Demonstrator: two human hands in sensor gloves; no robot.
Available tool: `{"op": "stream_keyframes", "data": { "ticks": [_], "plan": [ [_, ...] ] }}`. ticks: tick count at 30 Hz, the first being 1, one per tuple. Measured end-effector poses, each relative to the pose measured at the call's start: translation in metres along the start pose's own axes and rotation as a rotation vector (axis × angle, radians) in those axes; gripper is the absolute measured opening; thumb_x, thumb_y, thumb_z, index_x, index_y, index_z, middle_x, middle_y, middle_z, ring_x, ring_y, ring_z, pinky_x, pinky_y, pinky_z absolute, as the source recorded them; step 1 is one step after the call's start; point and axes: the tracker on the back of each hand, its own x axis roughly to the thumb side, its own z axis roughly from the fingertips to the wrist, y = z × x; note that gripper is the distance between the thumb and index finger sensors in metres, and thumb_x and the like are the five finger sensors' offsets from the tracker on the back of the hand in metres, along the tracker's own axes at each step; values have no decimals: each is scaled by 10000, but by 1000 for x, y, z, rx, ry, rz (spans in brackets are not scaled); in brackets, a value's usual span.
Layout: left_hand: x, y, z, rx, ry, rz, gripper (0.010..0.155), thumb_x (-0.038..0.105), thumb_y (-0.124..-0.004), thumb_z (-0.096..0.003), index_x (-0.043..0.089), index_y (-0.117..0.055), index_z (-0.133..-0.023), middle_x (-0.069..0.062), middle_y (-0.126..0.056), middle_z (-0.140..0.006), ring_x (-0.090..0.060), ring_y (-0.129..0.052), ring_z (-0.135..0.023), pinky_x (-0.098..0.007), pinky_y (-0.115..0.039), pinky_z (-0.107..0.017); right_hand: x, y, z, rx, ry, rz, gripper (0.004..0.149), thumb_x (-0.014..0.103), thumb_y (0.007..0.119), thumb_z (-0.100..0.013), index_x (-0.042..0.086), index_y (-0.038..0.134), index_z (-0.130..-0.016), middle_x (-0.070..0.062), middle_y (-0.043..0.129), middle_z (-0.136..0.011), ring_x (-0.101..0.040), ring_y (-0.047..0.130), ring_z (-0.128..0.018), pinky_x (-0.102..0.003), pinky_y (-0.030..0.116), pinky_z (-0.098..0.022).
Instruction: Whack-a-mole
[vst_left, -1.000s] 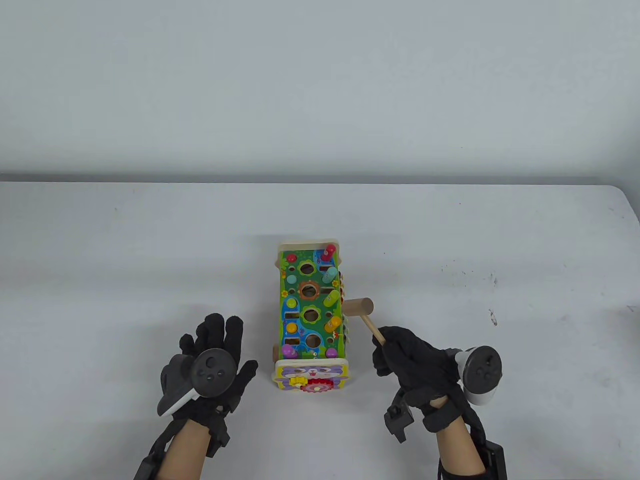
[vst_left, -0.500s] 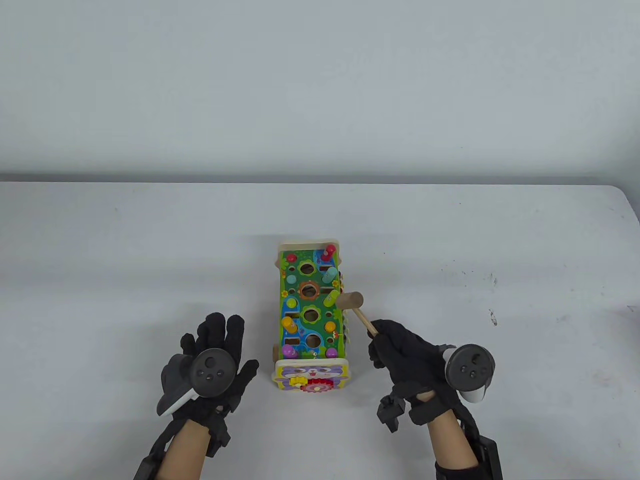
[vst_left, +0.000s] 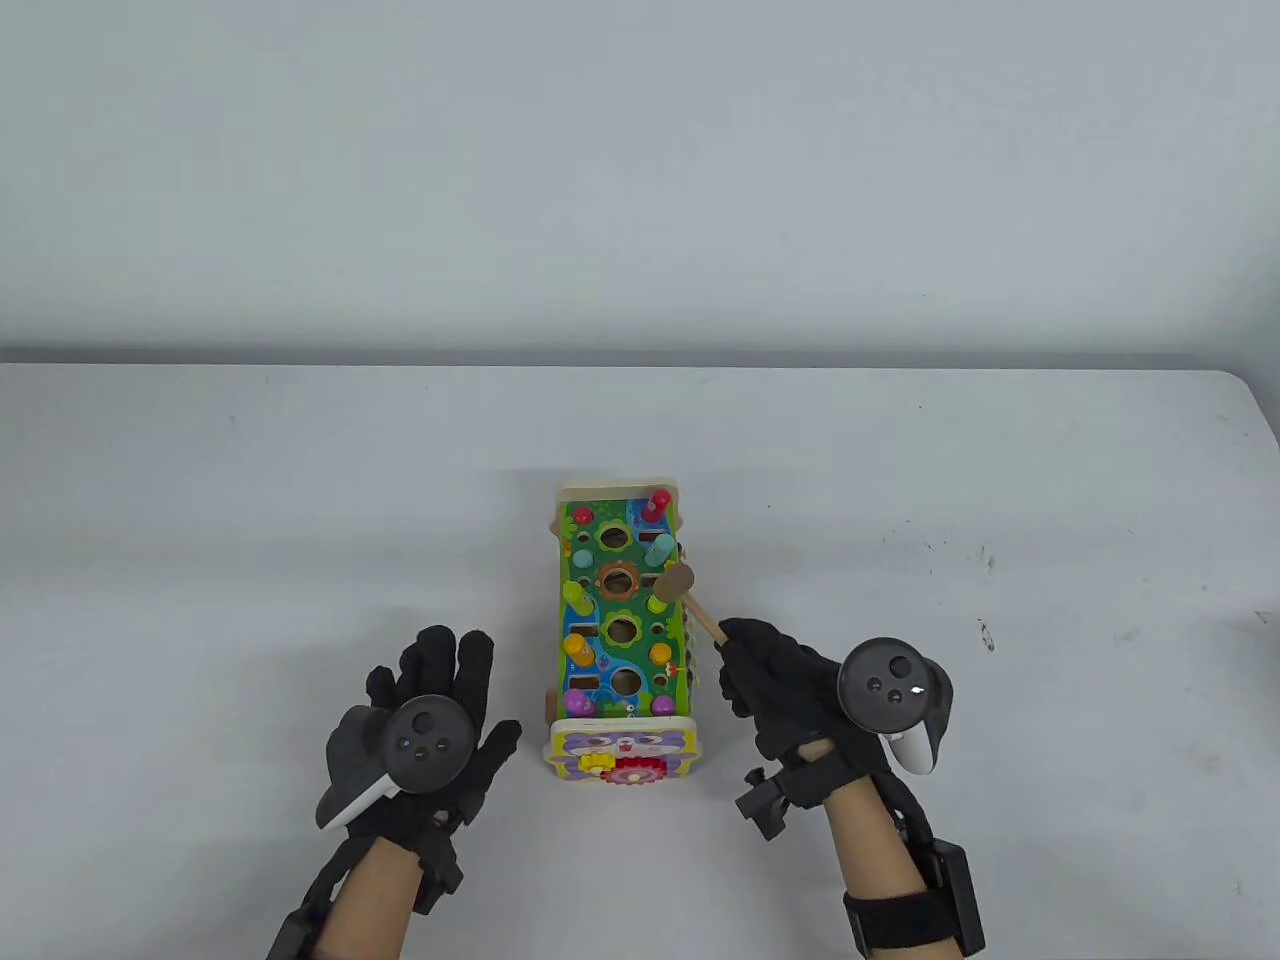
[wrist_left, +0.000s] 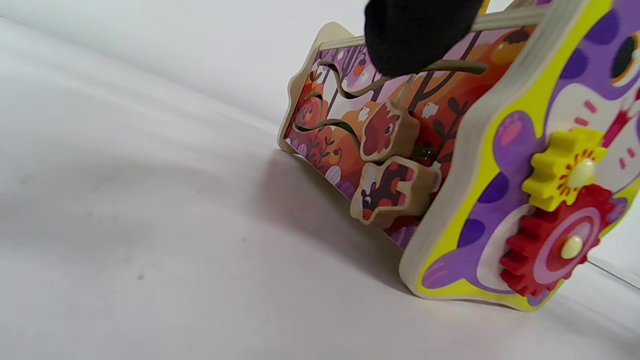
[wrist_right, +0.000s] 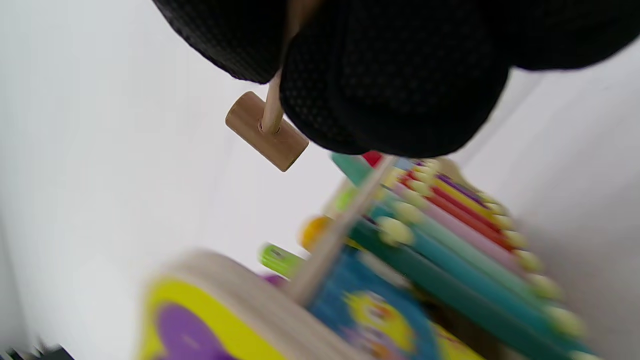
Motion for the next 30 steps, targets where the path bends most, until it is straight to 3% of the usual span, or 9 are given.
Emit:
{"op": "stream_keyframes", "data": {
  "ticks": [3, 8, 12, 15, 16, 19, 25, 30],
  "plan": [
    [0, 0, 0, 4, 1, 5, 852, 418, -639, -570, 101, -55, -1103, -359, -32, -1096, -681, -190, -1037, -837, -134, -618, 13, -8, -5, -120, -74, -86, 456, 260, 647, -572, -74, 759, -862, -135, 910, -549, -279, 941, -316, -497, 757, -302],
    [-1, 0, 0, 8, 4, 16, 852, 418, -639, -570, 102, -54, -1103, -361, -31, -1095, -681, -191, -1036, -838, -133, -618, 16, -7, -17, -193, -65, -82, 455, 271, 639, -577, -48, 746, -884, -132, 901, -580, -285, 937, -354, -499, 750, -332],
    [-1, 0, 0, 3, 0, 22, 852, 417, -639, -570, 101, -55, -1103, -368, -33, -1093, -683, -193, -1035, -839, -135, -617, 1, 8, -30, -120, 49, 111, 454, 253, 651, -572, -69, 760, -873, -154, 904, -569, -305, 937, -337, -516, 744, -315],
    [0, 0, 0, -3, -7, 24, 850, 417, -640, -570, 102, -59, -1104, -362, -35, -1095, -682, -193, -1036, -838, -136, -617, -9, 16, -38, 53, 181, 268, 455, 261, 643, -576, -63, 758, -873, -148, 906, -562, -295, 939, -325, -506, 753, -304],
    [0, 0, 0, -4, -10, 25, 851, 418, -639, -570, 102, -57, -1105, -362, -34, -1095, -682, -190, -1036, -838, -134, -617, -8, 17, -39, 53, 193, 274, 454, 257, 648, -572, -67, 763, -867, -152, 906, -553, -297, 938, -315, -509, 752, -298],
    [0, 1, 0, -1, -14, 30, 849, 418, -639, -571, 105, -57, -1105, -361, -33, -1096, -681, -190, -1037, -838, -133, -618, 0, 11, -42, -54, 124, 137, 457, 259, 644, -573, -74, 757, -864, -134, 903, -555, -284, 936, -321, -502, 754, -302],
    [0, 0, 0, 2, -14, 38, 850, 417, -639, -570, 102, -58, -1104, -366, -34, -1093, -683, -192, -1035, -838, -137, -617, 14, -2, -42, -179, 131, -160, 456, 296, 613, -592, -15, 720, -908, -102, 885, -610, -259, 932, -385, -479, 752, -358],
    [1, 0, 0, 0, -20, 43, 849, 417, -639, -570, 101, -60, -1105, -365, -36, -1094, -685, -195, -1033, -839, -140, -616, 6, 2, -51, -173, 184, -10, 453, 304, 608, -596, 5, 715, -918, -94, 882, -623, -252, 932, -397, -473, 753, -367]
  ]
}}
